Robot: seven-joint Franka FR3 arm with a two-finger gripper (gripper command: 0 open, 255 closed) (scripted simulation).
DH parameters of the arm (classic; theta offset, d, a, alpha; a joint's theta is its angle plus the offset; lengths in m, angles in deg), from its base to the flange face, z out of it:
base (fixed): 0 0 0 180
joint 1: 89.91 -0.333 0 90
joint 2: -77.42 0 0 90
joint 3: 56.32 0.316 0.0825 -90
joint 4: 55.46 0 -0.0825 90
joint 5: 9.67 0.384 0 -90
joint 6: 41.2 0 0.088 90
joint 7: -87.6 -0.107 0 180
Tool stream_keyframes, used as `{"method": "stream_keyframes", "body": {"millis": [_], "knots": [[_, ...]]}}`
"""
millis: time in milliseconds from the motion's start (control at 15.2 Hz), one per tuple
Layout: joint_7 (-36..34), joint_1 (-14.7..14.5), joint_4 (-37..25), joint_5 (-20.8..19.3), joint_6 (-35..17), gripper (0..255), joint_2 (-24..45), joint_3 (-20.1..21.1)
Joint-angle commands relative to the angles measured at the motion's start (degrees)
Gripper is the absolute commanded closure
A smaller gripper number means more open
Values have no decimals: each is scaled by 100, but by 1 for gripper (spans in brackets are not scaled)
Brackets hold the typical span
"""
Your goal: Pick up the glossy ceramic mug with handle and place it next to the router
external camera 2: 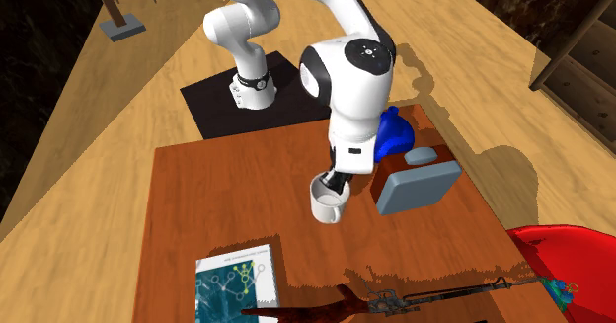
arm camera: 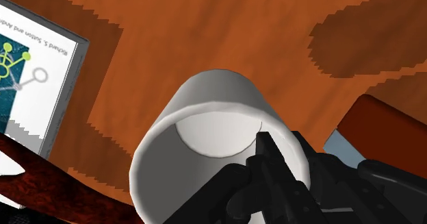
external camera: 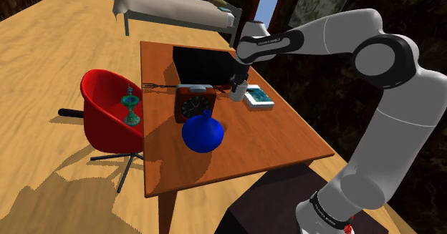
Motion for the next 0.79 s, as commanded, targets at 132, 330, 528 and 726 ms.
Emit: {"method": "stream_keyframes", "body": {"millis": [132, 330, 528, 726], "knots": [[17, 2, -173, 2, 289, 255, -117, -2], [25, 1, -310, 4, 499, 255, -189, -1], [33, 0, -460, 6, 711, 255, -251, -1], [40, -1, -608, 7, 910, 255, -302, -1]]}}
